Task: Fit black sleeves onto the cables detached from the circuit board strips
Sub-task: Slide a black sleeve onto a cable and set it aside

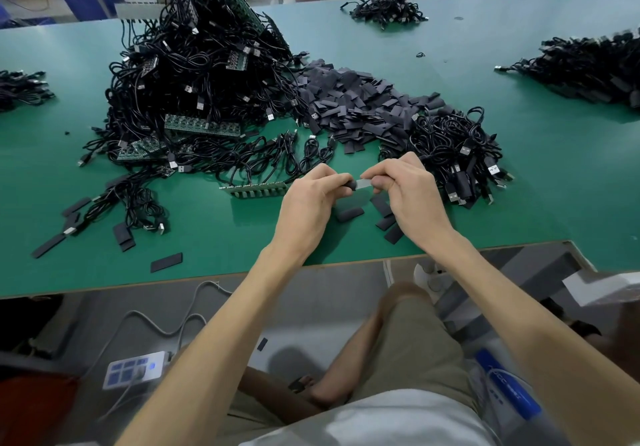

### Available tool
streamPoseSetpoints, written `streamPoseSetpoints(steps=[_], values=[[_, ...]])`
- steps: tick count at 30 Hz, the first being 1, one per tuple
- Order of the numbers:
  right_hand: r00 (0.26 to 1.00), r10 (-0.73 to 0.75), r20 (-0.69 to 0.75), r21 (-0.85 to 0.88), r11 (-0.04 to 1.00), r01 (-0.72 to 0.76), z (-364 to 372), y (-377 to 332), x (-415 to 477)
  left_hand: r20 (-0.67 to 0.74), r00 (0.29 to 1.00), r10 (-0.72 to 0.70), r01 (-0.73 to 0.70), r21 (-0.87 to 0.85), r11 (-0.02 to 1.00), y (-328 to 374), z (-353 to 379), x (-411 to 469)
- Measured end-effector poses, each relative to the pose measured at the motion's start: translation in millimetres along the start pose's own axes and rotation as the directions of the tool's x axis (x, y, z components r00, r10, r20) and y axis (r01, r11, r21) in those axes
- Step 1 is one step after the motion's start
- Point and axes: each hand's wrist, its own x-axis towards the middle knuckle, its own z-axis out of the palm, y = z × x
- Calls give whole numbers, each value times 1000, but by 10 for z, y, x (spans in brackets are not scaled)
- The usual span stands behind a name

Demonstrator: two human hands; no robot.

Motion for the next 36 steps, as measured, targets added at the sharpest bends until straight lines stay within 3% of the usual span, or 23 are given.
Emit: streamPoseSetpoints(steps=[7,13,18,23,31,36], values=[[1000,-9,-17,-5,1000,9,49,43,-10,11,1000,-1,0,57,998,26,4,-3],[995,-25,96,68,998,19,77,49,-23,48,998,33,-38,114,993,53,-1,-10],[996,76,38,169,982,-81,53,54,19,-23,999,32,-28,176,984,62,-4,-17],[996,47,73,44,998,-50,95,81,16,-69,996,-64,68,67,995,79,-20,-20],[994,-54,96,-36,998,58,101,118,1,53,998,-21,17,74,997,67,-5,-26],[995,-55,89,-32,998,58,107,124,-3,34,999,-2,-2,118,993,50,19,-14]])
